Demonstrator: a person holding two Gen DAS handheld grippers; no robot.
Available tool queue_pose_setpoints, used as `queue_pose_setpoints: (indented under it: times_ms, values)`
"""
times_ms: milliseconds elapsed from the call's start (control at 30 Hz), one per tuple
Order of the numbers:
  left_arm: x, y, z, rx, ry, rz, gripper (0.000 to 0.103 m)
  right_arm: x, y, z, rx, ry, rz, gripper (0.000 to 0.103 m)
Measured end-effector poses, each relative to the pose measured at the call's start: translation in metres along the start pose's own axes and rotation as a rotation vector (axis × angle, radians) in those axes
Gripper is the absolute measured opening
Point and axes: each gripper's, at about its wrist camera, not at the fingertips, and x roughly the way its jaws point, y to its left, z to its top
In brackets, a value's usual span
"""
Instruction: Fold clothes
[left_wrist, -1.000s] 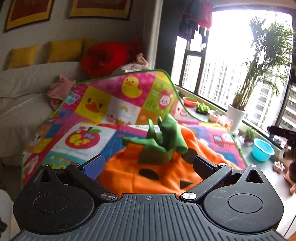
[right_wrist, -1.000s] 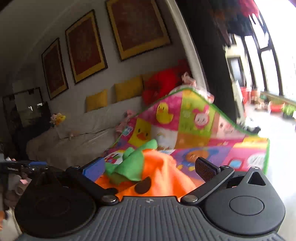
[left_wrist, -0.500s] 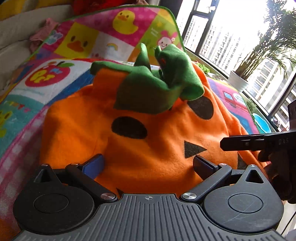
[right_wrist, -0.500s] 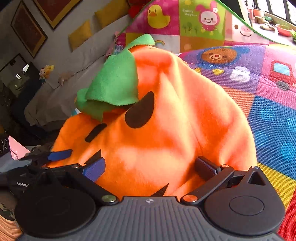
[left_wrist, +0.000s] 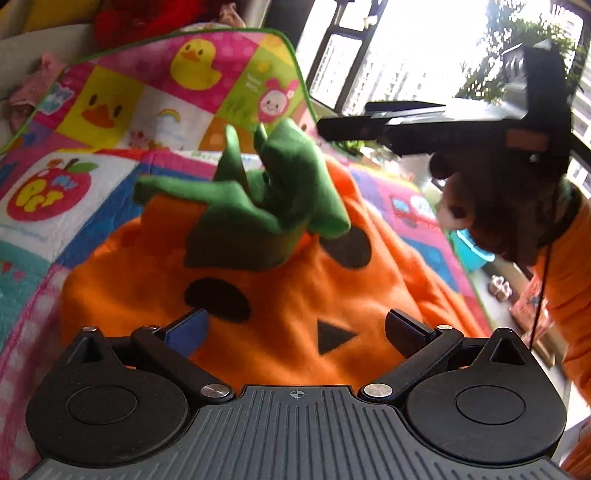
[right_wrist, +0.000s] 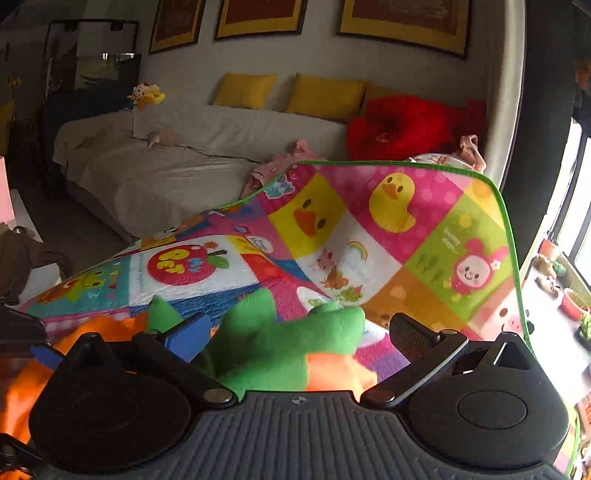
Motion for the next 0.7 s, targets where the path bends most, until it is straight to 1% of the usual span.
queue_pose_setpoints:
  times_ms: [33, 133, 200, 267, 333, 433, 500, 600, 667, 700]
  values:
    - [-0.002, 0.004, 0.007, -0.015, -0.019, -0.001, 0.103, 0.014, 0.001, 0.003, -0.020, 0.013, -0.006, 0.103]
    - [-0.008, 0.014, 0.029, -0.060, -0.077, -0.002, 0.103, 0.047, 0.003, -0.006, -0.068, 0.134, -0.007, 0.103]
    - [-0.009, 0.022, 0.042, -0.090, -0.106, -0.002, 0.103, 0.059, 0.003, -0.024, -0.125, 0.204, -0.052, 0.103]
    - [0.006, 0.035, 0.039, -0.120, -0.069, 0.010, 0.103, 0.058, 0.002, -0.047, -0.201, 0.260, -0.105, 0.103]
    - [0.021, 0.047, 0.035, -0.150, -0.032, 0.018, 0.103, 0.055, 0.002, -0.069, -0.309, 0.316, -0.183, 0.103]
    - [0.037, 0.053, 0.022, -0.173, 0.007, -0.020, 0.103, 0.035, 0.013, -0.078, -0.451, 0.267, -0.261, 0.103]
    - [0.039, 0.053, 0.017, -0.161, 0.002, -0.028, 0.103, 0.017, 0.025, -0.068, -0.504, 0.188, -0.201, 0.103]
    - [0.037, 0.055, 0.014, -0.162, -0.012, -0.049, 0.103, 0.020, 0.052, -0.055, -0.610, 0.173, -0.093, 0.103]
    - [0.032, 0.058, 0.013, -0.175, -0.022, -0.065, 0.103, 0.040, 0.069, -0.052, -0.674, 0.220, 0.002, 0.103]
    - [0.029, 0.059, 0.012, -0.182, -0.027, -0.071, 0.103, 0.051, 0.075, -0.050, -0.684, 0.241, 0.052, 0.103]
